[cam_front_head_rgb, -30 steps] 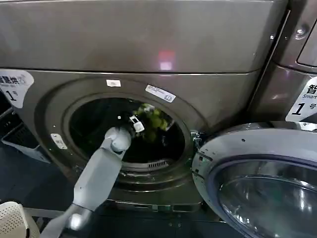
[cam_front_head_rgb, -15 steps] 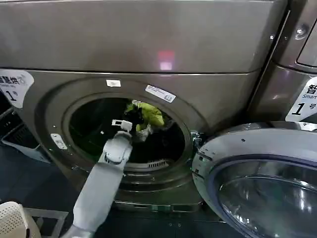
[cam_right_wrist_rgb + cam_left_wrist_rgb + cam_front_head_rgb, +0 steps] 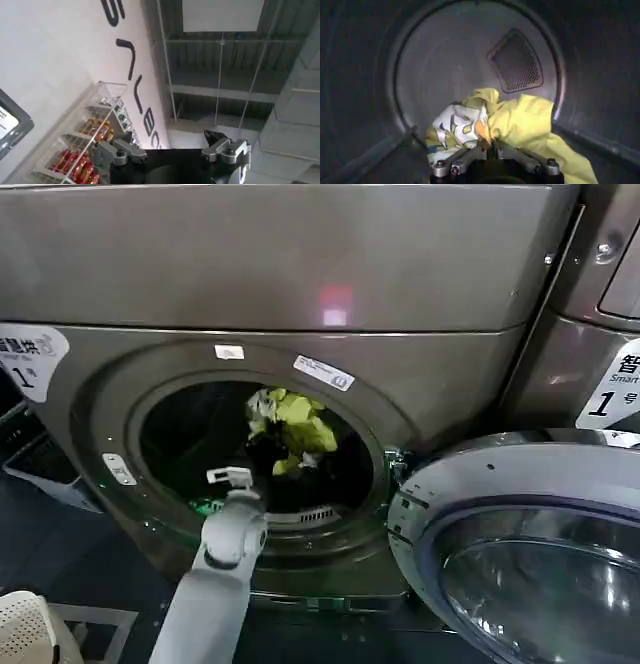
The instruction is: Grasp the clothes from the dryer.
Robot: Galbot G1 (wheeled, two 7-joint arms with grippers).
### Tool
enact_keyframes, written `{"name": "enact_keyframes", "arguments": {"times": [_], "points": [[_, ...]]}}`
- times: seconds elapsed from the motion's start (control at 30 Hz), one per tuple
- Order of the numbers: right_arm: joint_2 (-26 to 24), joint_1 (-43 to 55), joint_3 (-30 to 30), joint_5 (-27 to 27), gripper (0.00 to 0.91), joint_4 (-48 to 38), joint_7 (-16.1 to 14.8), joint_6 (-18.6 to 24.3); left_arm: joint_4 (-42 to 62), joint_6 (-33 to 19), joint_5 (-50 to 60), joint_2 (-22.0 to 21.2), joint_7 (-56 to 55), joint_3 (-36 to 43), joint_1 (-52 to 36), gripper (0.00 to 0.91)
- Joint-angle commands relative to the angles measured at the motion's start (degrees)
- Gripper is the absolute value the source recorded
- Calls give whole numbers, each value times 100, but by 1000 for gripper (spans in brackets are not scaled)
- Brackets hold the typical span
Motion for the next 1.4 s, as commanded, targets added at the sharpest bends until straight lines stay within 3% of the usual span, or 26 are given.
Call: {"name": "enact_keyframes", "arguments": {"times": [0.03, 1.4], "points": [[7, 12, -3, -45, 907, 8, 62, -149, -454, -50, 17, -99, -14, -60, 522, 0], [34, 18, 44, -47, 907, 31, -109, -181, -598, 9, 11, -90, 59, -59, 531, 0]]}}
